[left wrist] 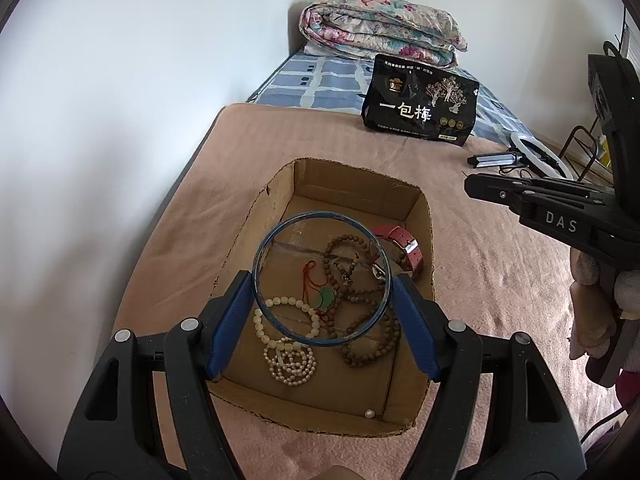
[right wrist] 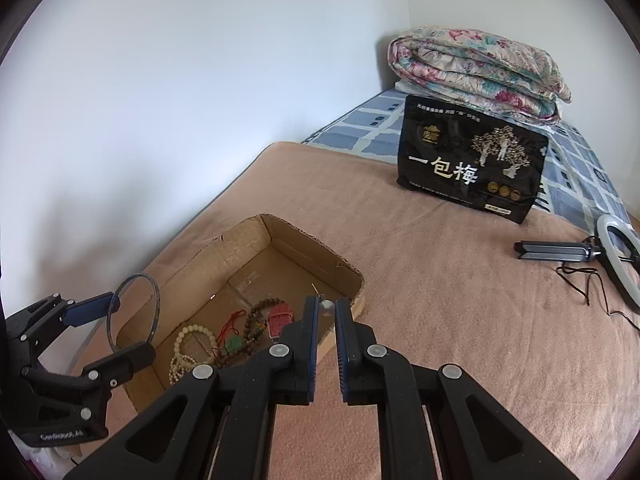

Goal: Organize jewelry
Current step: 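Lower the bangle and pearl into the box and open both grippers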

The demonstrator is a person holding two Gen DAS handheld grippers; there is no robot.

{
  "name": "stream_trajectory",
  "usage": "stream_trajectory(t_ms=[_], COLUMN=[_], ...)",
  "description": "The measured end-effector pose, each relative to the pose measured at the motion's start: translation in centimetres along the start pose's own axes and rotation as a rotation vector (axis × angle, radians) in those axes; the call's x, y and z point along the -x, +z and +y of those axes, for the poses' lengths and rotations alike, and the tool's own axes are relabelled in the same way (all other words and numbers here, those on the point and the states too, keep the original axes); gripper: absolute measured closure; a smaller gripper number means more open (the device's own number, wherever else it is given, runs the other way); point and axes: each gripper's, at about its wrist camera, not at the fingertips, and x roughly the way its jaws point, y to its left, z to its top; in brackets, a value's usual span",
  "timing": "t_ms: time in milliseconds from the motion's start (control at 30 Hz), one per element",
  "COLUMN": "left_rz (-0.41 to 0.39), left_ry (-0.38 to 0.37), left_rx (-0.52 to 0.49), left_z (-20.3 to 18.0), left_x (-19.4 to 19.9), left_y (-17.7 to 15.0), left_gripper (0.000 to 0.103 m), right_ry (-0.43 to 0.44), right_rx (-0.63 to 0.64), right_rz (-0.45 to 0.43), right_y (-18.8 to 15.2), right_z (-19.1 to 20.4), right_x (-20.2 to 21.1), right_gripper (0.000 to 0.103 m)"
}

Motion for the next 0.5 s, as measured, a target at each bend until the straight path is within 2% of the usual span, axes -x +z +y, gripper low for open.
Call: stream_trajectory(t_ms=[500], left_rz=[0.007], left_ry=[-0.005], left_rx=[0.025], left_z=[0.8], left_x=[-0.4], left_y=[-0.1], left_gripper=[0.03], right_ry=[0.023], right_rx=[0.017], right_rz=[0.042], right_y=[1.6], right_z=[2.1], right_x=[-3.8], right_gripper=[0.097])
